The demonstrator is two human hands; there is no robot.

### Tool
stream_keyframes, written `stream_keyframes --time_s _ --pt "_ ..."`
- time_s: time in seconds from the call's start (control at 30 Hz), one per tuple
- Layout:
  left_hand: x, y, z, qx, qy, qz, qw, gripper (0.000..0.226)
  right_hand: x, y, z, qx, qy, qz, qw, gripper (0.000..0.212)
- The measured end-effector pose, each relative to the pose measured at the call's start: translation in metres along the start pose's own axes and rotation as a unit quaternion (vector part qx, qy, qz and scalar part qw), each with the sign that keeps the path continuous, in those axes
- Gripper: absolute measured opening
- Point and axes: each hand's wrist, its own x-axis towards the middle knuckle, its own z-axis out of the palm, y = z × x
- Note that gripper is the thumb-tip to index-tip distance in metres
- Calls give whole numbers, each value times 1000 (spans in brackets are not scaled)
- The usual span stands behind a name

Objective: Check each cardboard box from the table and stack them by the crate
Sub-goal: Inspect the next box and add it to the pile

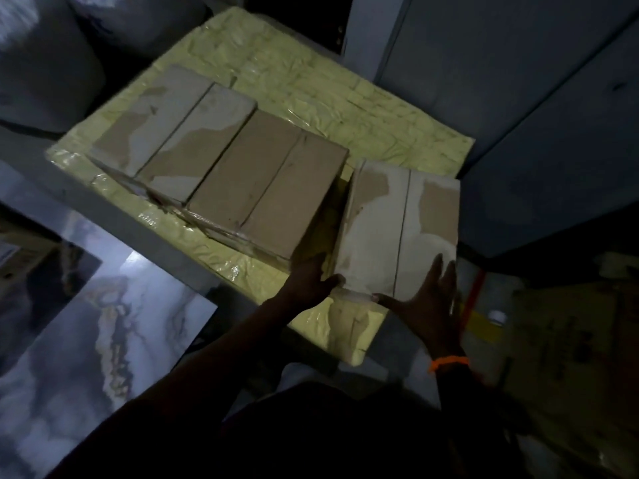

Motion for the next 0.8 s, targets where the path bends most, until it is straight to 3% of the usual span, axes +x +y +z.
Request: stream_keyframes --time_s 0.17,0.27,0.3,0.5,0.57,0.67,0.8 --pt "9 15 20 -54 -9 -19 998 63 22 34 -14 69 53 137 987 132" --pt "5 19 27 -80 2 -20 997 68 22 47 -22 219 -15 112 969 70" --pt "3 20 27 -93 5 -19 995 66 21 49 -27 230 -3 81 970 61" --pt "-38 41 3 -147 17 26 989 73 -29 39 -56 336 64 13 940 73" --pt "-65 50 -12 -155 25 51 986 64 -59 19 -69 348 83 -3 934 73" --pt "-112 51 -34 -171 85 84 978 59 -103 -8 -84 325 84 -38 941 68" --pt "-183 39 -55 -212 154 112 959 71 -151 -41 -87 334 109 -96 931 73"
